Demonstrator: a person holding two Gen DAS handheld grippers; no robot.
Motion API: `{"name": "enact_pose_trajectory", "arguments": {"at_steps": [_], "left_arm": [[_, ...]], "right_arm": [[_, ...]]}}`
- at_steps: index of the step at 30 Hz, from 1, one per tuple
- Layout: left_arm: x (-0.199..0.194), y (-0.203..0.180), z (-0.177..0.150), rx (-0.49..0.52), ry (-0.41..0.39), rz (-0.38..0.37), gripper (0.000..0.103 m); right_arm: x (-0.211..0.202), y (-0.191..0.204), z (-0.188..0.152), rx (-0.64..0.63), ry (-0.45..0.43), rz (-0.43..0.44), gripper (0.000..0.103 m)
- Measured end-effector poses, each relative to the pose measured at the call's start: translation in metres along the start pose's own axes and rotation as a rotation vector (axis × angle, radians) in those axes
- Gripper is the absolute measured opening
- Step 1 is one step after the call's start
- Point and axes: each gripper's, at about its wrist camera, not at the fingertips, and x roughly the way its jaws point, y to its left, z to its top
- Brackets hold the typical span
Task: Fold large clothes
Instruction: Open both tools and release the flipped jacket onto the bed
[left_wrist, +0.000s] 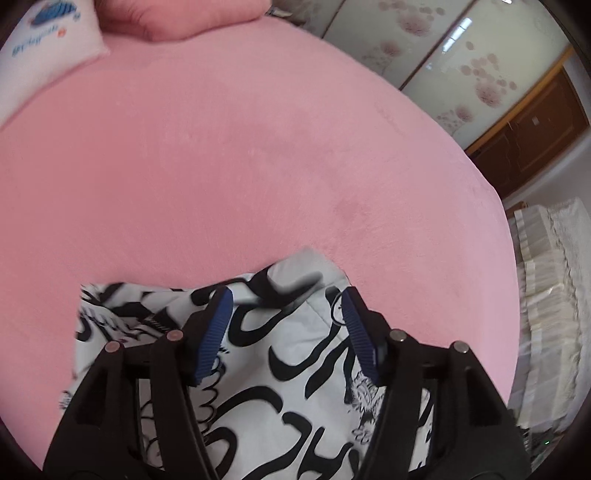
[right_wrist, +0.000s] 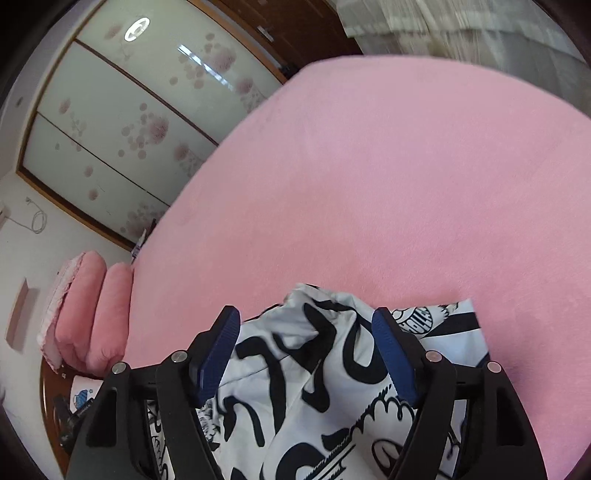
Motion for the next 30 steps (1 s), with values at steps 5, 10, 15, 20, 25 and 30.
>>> {"name": "enact_pose_trajectory", "arguments": {"at_steps": [5, 10, 15, 20, 25, 30], "left_arm": [[-0.016, -0.009, -0.016, 0.088, 0.071, -0.051, 0.058], [-0.028, -0.014, -0.073, 0.197, 0.179, -0.143, 0.058], [-0.032, -0.028, -0.114, 0.285, 0.23, -0.218, 0.056], [-0.035, -0.031, -0.144, 0.227, 0.285, -0.315, 0.023], [-0.023, -0.033, -0.183, 0.235, 0.383, -0.321, 0.012], [0.009, -0.029, -0.224, 0.381, 0.457, -0.104, 0.008]], "right_arm": [[-0.027, 0.008, -0.015, 0.018, 0.025, 0.047, 0.075], [-0.042, 0.031, -0.044, -0.06, 0.077, 0.079, 0.074], [-0.033, 0.059, -0.079, -0.19, 0.178, 0.061, 0.049], [-0.022, 0.078, -0.117, -0.223, 0.269, 0.162, 0.032], [-0.001, 0.084, -0.173, -0.152, 0.433, 0.251, 0.015], [0.019, 0.093, -0.217, -0.282, 0.538, 0.181, 0.008]]}}
